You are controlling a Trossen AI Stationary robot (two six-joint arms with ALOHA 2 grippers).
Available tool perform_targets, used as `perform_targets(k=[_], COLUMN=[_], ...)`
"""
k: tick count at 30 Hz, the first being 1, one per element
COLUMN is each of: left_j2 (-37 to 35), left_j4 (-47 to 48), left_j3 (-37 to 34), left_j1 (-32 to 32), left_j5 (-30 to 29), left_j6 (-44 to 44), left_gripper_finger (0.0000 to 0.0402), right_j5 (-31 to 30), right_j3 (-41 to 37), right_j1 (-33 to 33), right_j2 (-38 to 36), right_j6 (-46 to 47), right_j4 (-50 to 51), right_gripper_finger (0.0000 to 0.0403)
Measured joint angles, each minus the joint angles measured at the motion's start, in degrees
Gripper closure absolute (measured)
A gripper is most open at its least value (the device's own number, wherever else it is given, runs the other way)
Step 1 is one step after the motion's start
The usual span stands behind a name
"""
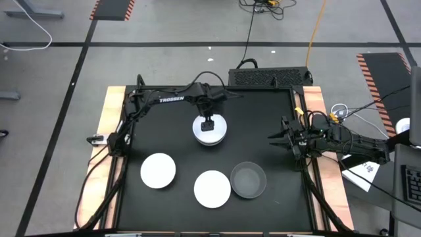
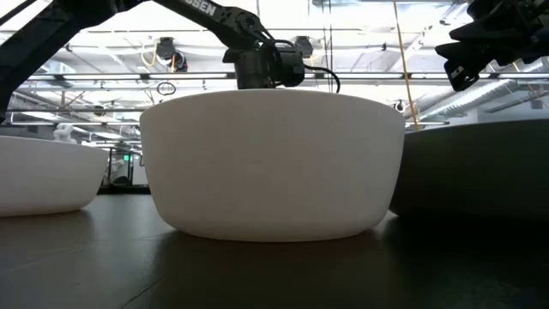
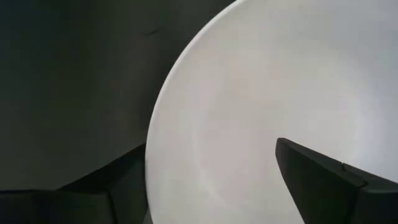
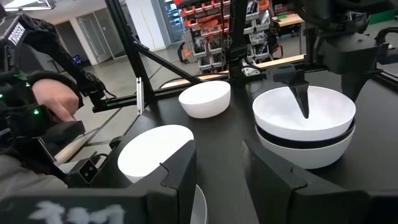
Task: Nest bowls inside each other
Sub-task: Stack the top left white bowl on the black bowl
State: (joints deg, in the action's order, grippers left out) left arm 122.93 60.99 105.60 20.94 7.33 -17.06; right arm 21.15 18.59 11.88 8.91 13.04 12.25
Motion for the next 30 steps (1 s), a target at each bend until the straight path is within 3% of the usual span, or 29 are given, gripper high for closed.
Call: perform_targets(k=[5, 11, 16, 25, 30], left_j2=[0.0, 0.0, 0.0, 0.0, -0.1], left_j4=[-0.1, -1.1, -0.9, 2.1, 3.8], left_j3=[0.0, 0.0, 0.0, 0.0, 0.0], left_j1=[2.5, 2.9, 2.6, 2.6, 2.5], left_j5=[4.7, 2.5, 1.6, -2.7, -2.8], left_j6=[-0.2, 1.6, 1.4, 2.0, 1.6], left_gripper_finger=[0.0084, 0.0101, 0.0181, 0.0383, 0.0385], right_j5=[0.0, 0.0, 0.0, 0.0, 0.0], right_j3=[0.0, 0.0, 0.0, 0.0, 0.0], right_j1=[0.0, 0.0, 0.0, 0.0, 0.0], right_j2=[0.0, 0.0, 0.0, 0.0, 0.0], right_j6=[0.0, 0.0, 0.0, 0.0, 0.0], right_j4=[0.0, 0.0, -0.4, -0.5, -0.9], right_gripper_finger=[0.0282, 0.0282, 0.0282, 0.0282, 0.0282])
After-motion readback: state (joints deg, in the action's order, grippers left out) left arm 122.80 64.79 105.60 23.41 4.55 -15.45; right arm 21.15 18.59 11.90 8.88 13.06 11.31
